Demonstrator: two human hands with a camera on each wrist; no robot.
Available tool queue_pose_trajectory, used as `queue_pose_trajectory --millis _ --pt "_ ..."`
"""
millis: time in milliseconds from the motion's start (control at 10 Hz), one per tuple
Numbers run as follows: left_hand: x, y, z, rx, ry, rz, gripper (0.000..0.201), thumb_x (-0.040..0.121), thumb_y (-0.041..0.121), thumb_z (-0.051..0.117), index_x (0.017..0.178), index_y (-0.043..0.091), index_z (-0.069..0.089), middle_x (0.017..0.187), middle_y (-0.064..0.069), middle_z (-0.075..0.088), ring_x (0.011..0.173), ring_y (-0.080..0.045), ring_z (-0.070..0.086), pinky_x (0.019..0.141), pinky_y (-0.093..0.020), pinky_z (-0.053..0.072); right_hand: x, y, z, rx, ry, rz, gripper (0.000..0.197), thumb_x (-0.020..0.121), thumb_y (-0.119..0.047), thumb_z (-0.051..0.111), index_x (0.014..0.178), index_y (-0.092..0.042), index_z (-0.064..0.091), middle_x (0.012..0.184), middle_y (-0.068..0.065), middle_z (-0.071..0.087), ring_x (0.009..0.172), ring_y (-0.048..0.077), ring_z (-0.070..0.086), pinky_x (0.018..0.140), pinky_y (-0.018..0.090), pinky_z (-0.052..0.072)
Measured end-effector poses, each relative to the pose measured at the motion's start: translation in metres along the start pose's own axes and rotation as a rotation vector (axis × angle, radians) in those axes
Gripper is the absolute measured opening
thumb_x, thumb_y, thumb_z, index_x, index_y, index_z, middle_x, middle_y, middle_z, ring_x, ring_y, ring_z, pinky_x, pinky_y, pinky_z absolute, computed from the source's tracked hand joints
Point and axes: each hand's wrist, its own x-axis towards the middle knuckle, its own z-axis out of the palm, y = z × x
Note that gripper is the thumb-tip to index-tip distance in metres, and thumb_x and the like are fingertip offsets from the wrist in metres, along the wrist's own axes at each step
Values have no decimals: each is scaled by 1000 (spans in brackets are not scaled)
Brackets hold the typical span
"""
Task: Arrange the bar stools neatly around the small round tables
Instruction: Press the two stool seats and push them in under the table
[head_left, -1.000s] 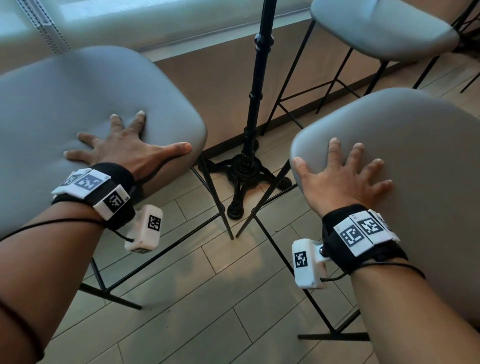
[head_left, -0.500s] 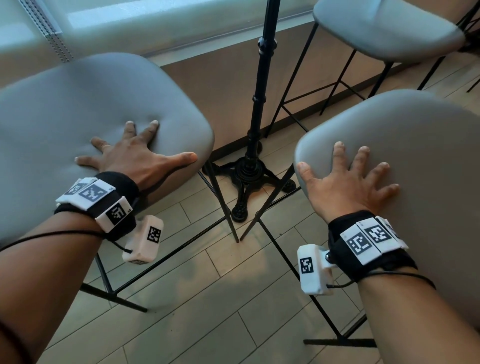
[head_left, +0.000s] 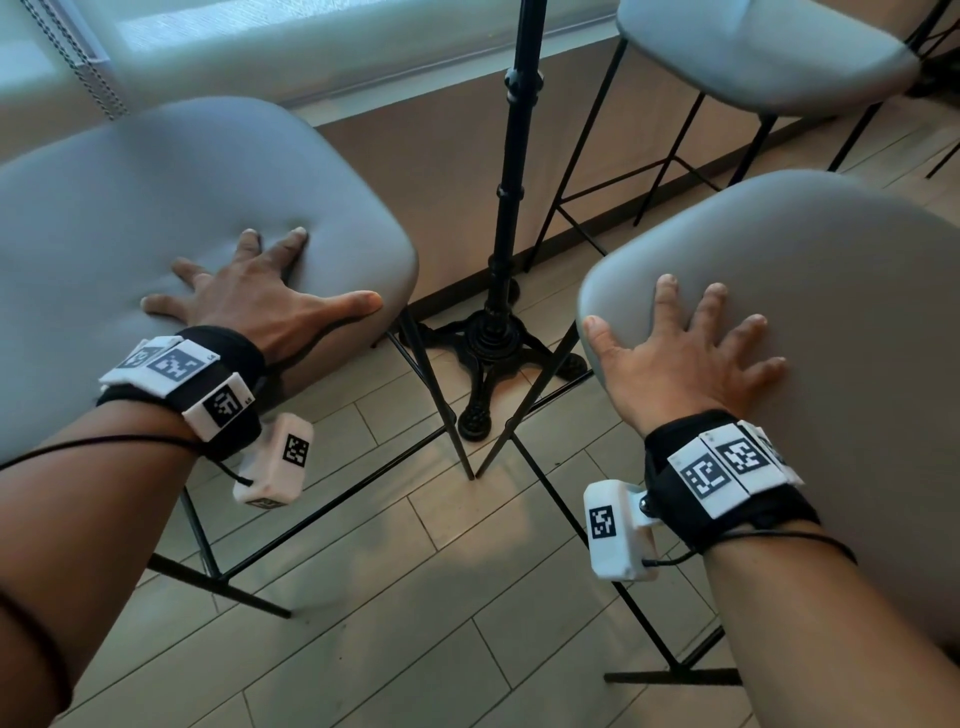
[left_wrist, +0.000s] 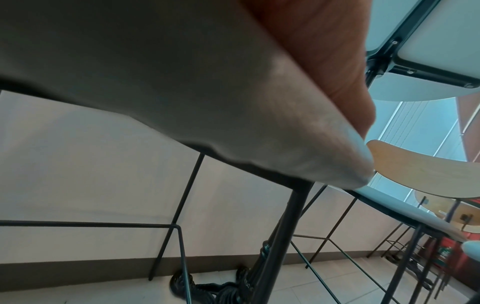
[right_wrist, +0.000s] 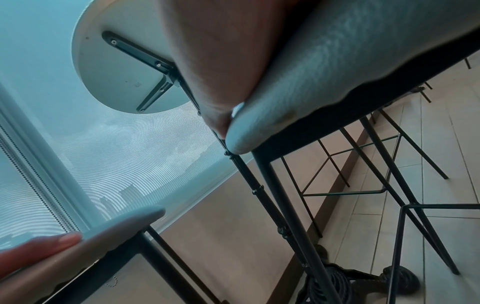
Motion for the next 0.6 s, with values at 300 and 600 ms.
queue_pose_trajectory --millis 300,600 --pt "-2 3 -2 -10 -2 -8 121 44 106 39 150 51 20 164 7 19 143 -58 3 104 -84 -2 -1 -2 -2 -2 -8 6 89 82 -83 17 155 -34 -1 165 10 -8 146 46 -8 113 71 -2" --pt "-24 4 -13 -64 -28 75 117 48 104 35 151 52 17 167 1 12 149 -46 3 109 -77 -2 -10 -2 -12 33 -57 0 89 82 -83 14 154 -36 -9 164 10 -15 146 45 -13 113 71 -3"
